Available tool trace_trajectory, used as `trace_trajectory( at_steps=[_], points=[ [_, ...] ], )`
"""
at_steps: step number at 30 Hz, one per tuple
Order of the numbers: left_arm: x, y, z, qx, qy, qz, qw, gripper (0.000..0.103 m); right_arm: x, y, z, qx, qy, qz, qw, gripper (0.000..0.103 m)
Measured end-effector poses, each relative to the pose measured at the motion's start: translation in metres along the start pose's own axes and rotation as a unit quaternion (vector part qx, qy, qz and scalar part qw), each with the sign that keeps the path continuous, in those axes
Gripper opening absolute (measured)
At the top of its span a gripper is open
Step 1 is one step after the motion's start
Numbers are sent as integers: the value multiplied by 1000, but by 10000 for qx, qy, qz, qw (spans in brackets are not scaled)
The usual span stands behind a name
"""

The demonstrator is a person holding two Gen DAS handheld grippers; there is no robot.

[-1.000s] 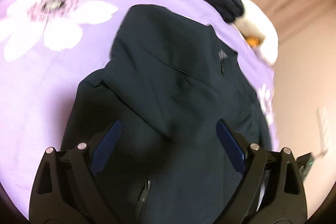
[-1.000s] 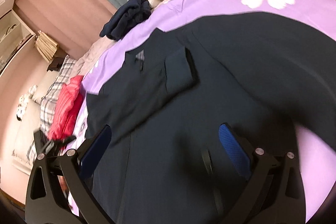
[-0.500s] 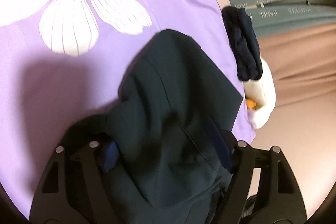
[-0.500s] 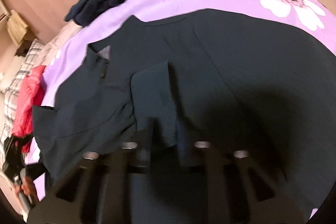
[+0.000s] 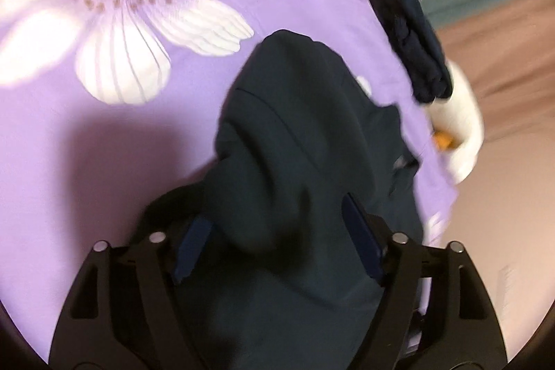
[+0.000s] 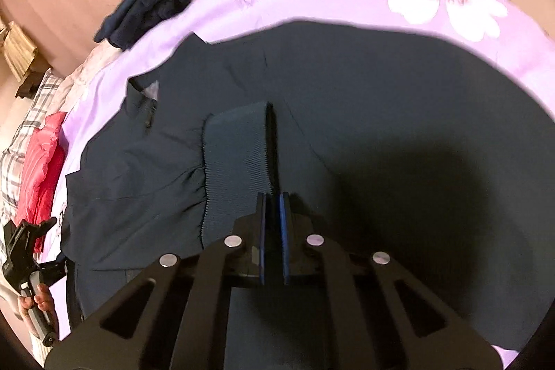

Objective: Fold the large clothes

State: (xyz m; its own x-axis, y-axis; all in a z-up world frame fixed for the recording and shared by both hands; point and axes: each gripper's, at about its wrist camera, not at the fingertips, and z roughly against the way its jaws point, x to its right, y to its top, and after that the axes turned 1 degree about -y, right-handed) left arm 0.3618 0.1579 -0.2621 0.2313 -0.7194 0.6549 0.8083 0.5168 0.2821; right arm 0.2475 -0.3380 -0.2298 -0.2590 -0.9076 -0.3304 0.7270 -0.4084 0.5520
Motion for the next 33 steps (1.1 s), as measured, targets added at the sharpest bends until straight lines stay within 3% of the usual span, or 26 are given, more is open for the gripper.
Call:
trace_trajectory(
  at_steps=[5, 9, 14, 17, 19, 20, 23, 25, 28, 31, 33],
  points=[
    [25, -10, 31, 311, 613, -1143, 9911, 80, -38, 4, 16, 250, 222, 813, 9961, 37],
    [60, -16, 32, 503, 835, -1925, 9764, 80, -74, 5, 2, 176, 461, 1158, 9920, 44],
    [95, -34, -15, 194, 1246, -2808, 9514, 78, -112, -3, -35, -163, 502, 1644, 9850, 44],
    [87, -40, -41, 28, 1675, -2957, 9405, 78, -106, -5, -53, -405, 161, 1776, 9831, 44],
    [75, -37, -53, -152, 1847, -2884, 9394, 77, -91, -6, -60, -516, 37, 1767, 9829, 41],
    [69, -36, -54, -188, 1822, -2864, 9404, 76, -84, -5, -59, -545, 68, 1721, 9836, 34],
    [68, -35, -47, -197, 1762, -2915, 9400, 76, -69, 1, -49, -572, 173, 1304, 9897, 31],
    [69, -35, -41, -227, 1759, -2894, 9406, 76, -72, 1, -35, -397, 143, 1234, 9915, 34],
    [70, -44, -35, -218, 1690, -2966, 9397, 85, -84, -15, -20, -157, 334, 1591, 9866, 56],
    [66, -54, -39, -362, 1898, -3071, 9319, 85, -90, -30, -38, -490, -51, 2061, 9773, 57],
    [65, -58, -34, -354, 1911, -3009, 9336, 85, -94, -33, -34, -411, -151, 2215, 9742, 57]
  ],
)
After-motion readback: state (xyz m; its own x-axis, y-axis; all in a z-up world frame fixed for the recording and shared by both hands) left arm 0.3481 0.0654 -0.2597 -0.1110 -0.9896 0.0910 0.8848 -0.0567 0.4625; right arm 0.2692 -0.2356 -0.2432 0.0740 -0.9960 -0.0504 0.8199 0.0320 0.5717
